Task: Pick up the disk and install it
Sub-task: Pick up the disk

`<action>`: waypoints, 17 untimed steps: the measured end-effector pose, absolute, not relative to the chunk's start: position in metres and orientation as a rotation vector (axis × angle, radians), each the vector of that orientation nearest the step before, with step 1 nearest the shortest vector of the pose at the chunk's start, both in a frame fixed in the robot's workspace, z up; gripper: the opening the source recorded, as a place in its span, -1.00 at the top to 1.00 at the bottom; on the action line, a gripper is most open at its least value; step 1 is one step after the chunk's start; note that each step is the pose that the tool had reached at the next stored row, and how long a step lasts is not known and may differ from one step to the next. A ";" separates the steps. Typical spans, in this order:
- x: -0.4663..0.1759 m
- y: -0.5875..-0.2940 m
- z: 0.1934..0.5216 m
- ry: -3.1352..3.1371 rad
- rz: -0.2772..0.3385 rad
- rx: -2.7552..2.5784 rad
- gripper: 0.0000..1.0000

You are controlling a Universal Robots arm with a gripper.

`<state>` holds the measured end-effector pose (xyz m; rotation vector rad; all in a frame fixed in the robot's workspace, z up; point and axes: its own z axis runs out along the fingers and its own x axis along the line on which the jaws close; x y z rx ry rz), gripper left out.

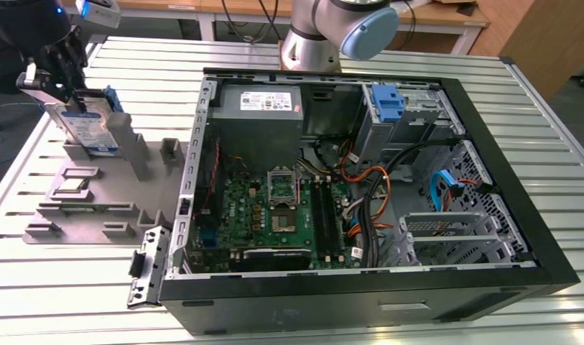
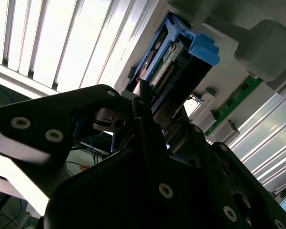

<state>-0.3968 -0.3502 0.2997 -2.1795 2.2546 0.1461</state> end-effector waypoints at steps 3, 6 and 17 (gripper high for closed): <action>-0.397 -0.350 0.302 2.255 0.146 -2.180 0.30; -0.397 -0.350 0.305 2.254 0.146 -2.180 0.30; -0.397 -0.350 0.305 2.260 0.135 -2.185 0.30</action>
